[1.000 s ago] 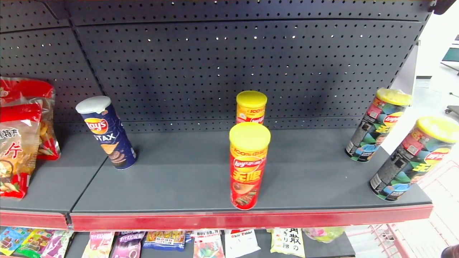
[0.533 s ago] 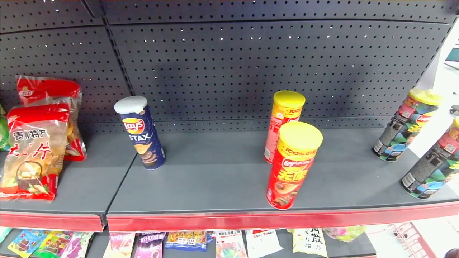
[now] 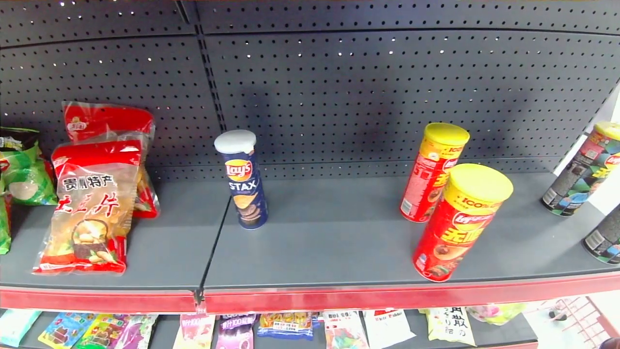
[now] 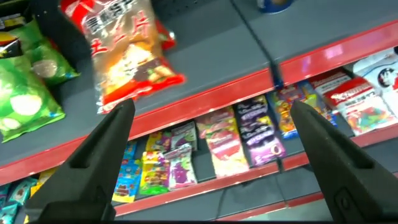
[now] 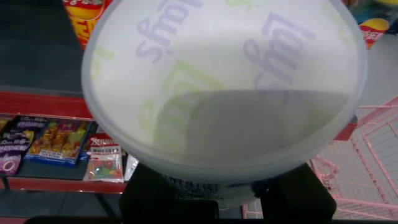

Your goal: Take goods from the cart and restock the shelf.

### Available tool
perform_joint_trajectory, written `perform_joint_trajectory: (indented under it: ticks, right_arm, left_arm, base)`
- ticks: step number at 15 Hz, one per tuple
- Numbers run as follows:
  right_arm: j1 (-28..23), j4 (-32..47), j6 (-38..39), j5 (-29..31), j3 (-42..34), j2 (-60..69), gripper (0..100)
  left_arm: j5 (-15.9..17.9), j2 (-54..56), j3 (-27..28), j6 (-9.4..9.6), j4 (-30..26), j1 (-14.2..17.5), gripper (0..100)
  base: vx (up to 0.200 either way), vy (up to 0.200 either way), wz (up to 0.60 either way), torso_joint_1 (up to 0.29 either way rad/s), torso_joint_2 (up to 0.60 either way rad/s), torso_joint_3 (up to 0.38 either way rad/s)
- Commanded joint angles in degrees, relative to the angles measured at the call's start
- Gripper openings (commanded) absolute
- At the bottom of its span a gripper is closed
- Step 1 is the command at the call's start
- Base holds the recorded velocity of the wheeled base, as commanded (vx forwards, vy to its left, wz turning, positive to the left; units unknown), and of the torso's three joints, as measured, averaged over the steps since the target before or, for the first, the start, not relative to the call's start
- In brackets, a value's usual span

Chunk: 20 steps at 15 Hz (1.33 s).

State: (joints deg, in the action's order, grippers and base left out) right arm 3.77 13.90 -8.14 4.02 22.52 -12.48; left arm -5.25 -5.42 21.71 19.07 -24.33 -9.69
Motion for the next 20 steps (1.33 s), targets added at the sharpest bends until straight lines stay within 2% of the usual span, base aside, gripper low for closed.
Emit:
perform_joint_trajectory:
  ticks: [1,10,20]
  right_arm:
    - [0.0,0.0,0.0,0.0,-0.3,-0.1,0]
    - [0.0,0.0,0.0,0.0,-0.3,-0.1,0]
    - [0.2,0.0,-0.1,0.0,-0.6,-0.1,0]
  left_arm:
    - [0.0,0.0,0.0,0.01,0.0,0.0,100]
    - [-0.2,0.0,0.1,0.01,0.2,0.0,100]
    - [-0.5,0.0,0.3,0.09,0.3,0.0,100]
  base:
    - [0.0,0.2,0.0,0.002,0.0,0.002]
    - [0.0,0.2,0.0,0.002,0.0,0.002]
    - [0.0,0.0,0.0,0.0,0.0,0.0]
